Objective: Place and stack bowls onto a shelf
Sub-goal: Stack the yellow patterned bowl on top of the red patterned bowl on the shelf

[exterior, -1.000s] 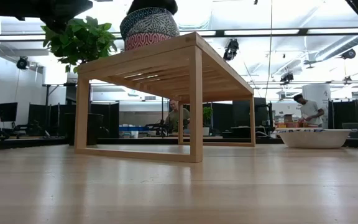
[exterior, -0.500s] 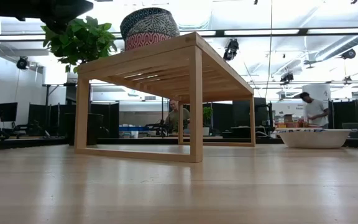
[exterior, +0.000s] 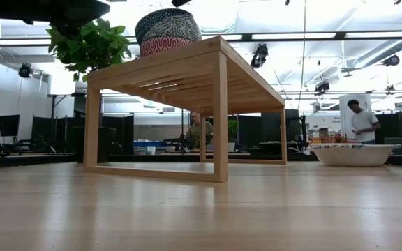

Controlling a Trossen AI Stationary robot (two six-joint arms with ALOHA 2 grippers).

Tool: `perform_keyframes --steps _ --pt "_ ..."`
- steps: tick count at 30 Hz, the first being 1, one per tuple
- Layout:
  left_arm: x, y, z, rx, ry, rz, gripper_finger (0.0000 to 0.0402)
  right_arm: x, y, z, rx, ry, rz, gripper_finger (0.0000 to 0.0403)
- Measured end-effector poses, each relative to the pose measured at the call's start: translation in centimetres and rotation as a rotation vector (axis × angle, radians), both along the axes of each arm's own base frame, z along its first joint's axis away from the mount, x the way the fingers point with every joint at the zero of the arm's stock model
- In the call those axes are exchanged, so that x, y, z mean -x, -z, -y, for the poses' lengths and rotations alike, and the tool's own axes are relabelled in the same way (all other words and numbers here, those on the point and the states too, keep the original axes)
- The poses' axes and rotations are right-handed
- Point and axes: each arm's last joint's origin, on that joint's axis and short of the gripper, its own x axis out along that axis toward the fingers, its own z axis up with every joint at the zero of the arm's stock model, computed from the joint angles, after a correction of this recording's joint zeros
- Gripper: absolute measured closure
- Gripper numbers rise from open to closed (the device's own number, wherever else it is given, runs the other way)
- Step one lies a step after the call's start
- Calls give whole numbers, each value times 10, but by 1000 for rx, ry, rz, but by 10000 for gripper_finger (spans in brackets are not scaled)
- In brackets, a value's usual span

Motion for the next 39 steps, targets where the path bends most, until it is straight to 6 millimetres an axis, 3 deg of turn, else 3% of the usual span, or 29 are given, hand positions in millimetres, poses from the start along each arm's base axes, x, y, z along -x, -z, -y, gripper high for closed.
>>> perform_keyframes --steps 12,19,23,26,30,39 --pt "-1 1 0 -8 0 -9 402 4 16 4 -41 50 -36 394" --pt "-8 -5 0 2 -32 56 402 20 -3 5 2 72 10 394" --pt "-12 -1 -5 22 -227 23 402 38 -8 7 0 78 23 394" --pt "-17 5 -7 28 -352 -19 402 52 -3 11 19 134 37 394" --pt "-27 9 -6 -5 -365 -50 402 69 10 14 6 157 116 394" --pt "-54 11 -7 -49 -400 -123 402 82 52 15 -10 122 389 394"
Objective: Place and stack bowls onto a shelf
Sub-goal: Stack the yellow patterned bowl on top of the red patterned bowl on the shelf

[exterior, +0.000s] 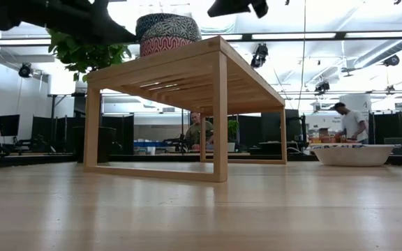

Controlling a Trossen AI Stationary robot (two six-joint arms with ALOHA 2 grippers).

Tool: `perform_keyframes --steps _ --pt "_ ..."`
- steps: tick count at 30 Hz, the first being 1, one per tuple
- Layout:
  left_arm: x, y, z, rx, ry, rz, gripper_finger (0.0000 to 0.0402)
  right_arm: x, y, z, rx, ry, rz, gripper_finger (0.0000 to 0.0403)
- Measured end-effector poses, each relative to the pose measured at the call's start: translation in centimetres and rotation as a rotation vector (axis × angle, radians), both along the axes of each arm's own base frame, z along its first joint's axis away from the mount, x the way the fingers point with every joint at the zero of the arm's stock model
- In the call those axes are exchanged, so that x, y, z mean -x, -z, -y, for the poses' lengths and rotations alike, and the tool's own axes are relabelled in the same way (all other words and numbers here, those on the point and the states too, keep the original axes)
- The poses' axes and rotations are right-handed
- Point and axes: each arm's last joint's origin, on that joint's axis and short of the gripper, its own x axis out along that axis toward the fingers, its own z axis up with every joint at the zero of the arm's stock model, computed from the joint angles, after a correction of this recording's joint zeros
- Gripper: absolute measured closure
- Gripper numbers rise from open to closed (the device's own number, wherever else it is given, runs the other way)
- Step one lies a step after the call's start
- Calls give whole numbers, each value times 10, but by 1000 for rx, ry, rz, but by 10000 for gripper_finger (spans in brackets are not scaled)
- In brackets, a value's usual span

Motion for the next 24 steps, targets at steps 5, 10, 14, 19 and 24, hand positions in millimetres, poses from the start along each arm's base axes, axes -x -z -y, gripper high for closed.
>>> perform_keyframes --steps 5,10,14,19,24 --pt "-12 1 -1 -4 -14 -39 402 -4 21 -1 54 -71 127 394" --pt "-20 0 0 -6 -18 -58 402 -4 29 2 103 -76 193 394" --pt "-23 0 0 -9 -20 -79 402 -3 31 6 78 -113 199 394" --pt "-22 0 1 -15 -14 -81 402 -8 31 10 61 -136 213 394" --pt "-22 0 1 -24 13 -91 402 -16 31 11 73 -135 206 394"
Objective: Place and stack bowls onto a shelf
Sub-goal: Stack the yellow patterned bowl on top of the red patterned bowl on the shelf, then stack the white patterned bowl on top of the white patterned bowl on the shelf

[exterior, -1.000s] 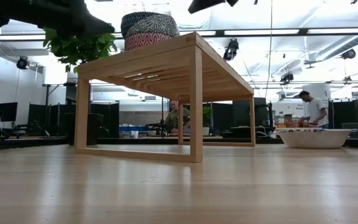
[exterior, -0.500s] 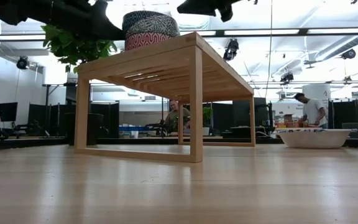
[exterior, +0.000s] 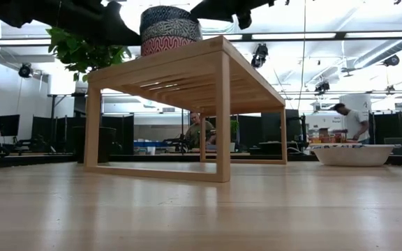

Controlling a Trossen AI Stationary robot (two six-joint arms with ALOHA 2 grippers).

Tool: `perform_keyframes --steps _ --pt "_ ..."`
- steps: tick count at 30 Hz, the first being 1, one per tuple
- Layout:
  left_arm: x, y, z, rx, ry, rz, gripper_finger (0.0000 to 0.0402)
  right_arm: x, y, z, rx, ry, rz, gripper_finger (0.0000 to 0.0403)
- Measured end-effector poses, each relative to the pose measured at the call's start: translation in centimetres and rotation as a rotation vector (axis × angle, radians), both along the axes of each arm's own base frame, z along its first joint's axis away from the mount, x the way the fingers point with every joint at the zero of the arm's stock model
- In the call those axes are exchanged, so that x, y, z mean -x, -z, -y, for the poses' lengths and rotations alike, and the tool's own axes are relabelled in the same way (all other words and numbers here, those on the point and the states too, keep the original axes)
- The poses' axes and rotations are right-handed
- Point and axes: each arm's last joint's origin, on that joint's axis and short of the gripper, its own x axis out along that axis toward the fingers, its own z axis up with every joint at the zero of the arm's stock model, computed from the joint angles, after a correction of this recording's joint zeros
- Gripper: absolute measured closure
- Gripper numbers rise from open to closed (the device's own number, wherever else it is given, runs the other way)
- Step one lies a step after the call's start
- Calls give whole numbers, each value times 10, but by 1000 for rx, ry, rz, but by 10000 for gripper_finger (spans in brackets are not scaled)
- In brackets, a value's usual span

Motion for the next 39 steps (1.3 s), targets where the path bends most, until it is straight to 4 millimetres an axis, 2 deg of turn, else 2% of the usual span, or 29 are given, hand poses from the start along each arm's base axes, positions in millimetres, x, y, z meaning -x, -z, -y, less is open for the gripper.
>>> perform_keyframes --steps 5,16,21,27,30,34,39 --pt "-1 0 2 -2 89 -2 402 -4 3 3 1 9 -9 394" --pt "1 5 1 -8 54 -72 402 -3 -1 3 13 9 4 394" --pt "11 7 -1 -3 -30 -122 402 -3 -1 2 -3 -9 -1 394" --pt "28 -7 5 43 67 -41 402 -2 4 2 -24 -5 -48 394" --pt "36 -15 10 59 200 8 402 2 -3 -1 -22 -14 -35 394" --pt "43 -22 13 71 338 54 402 17 -29 -6 -44 -34 -1 394" --pt "45 -23 14 73 365 64 402 40 -40 -5 -252 20 -132 394"
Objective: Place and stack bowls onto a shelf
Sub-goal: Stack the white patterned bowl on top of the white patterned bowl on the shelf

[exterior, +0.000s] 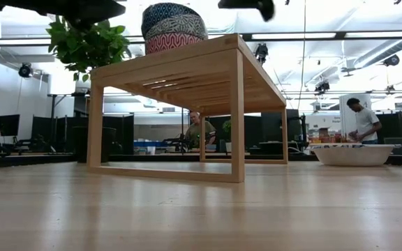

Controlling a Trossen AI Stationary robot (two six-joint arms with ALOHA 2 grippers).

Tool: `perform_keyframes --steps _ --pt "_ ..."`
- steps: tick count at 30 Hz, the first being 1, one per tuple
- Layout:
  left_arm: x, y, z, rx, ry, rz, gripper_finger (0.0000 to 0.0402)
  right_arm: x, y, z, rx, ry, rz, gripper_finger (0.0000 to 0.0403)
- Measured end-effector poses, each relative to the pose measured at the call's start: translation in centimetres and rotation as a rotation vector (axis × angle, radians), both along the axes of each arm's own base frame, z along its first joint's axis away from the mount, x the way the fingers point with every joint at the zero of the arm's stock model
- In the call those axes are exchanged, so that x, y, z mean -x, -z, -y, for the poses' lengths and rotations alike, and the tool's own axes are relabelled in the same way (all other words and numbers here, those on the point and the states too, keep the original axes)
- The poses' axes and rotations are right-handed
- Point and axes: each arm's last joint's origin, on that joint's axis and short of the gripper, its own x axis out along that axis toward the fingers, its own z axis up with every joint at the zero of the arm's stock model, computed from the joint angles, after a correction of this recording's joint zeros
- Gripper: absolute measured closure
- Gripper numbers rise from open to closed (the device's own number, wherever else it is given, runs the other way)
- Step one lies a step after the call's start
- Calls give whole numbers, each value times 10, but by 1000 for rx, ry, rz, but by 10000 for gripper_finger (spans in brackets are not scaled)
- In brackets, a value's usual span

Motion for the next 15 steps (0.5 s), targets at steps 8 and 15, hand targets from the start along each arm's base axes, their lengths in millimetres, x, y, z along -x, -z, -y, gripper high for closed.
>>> perform_keyframes --steps 8,15 --pt "-6 5 1 -16 -4 -34 402 32 19 -4 -323 197 -331 394" --pt "-9 4 1 -23 -8 -25 402 71 47 16 -478 618 -655 394"
